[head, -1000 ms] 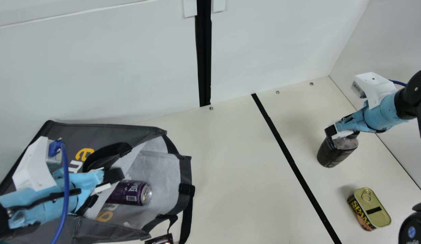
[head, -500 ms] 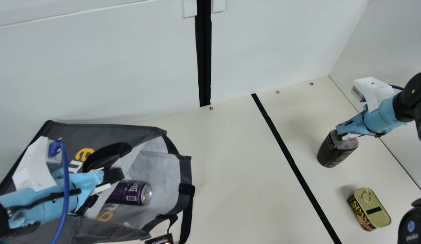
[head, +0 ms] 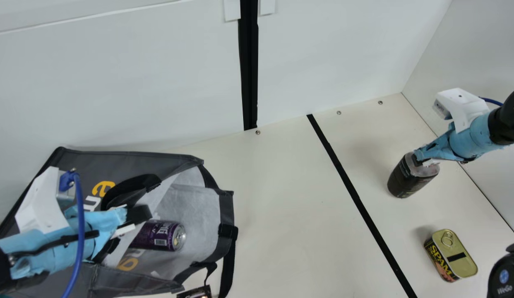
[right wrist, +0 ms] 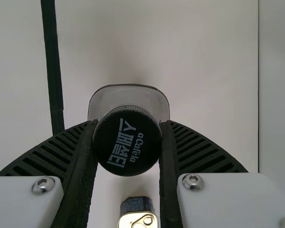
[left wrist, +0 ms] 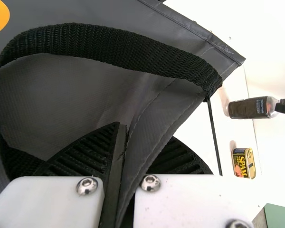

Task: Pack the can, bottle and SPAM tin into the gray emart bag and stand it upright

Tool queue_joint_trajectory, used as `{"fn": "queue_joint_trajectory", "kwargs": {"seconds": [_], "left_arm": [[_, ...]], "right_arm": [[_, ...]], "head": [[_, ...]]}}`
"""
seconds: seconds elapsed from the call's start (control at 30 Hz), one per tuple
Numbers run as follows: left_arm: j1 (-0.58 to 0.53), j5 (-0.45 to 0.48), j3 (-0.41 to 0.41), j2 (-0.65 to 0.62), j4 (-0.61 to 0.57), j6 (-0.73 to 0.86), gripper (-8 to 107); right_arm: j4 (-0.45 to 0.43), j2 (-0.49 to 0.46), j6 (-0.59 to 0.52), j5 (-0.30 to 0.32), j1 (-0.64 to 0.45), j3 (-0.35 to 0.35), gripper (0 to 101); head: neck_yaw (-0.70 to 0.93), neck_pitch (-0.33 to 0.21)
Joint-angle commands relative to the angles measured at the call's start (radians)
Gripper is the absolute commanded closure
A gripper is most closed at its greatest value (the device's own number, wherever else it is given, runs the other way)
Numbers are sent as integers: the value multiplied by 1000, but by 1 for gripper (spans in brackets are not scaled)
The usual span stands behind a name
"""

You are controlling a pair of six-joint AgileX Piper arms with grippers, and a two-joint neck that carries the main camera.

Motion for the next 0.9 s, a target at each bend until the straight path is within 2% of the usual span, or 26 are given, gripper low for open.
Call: {"fn": "queue_joint_trajectory", "kwargs": {"seconds": [0.0, 0.27, 0.87], "left_arm": [[0, 0, 0, 0, 0, 0, 107], [0, 0, 0, 0, 0, 0, 107], [0, 0, 0, 0, 0, 0, 107]], "right_arm": [[14, -6, -17, 6, -2, -7, 101], [56, -45, -89, 17, 6, 5, 101], [125, -205, -243, 17, 73, 144, 101]], "head": [[-1, -23], [-1, -23], [-1, -23]]}}
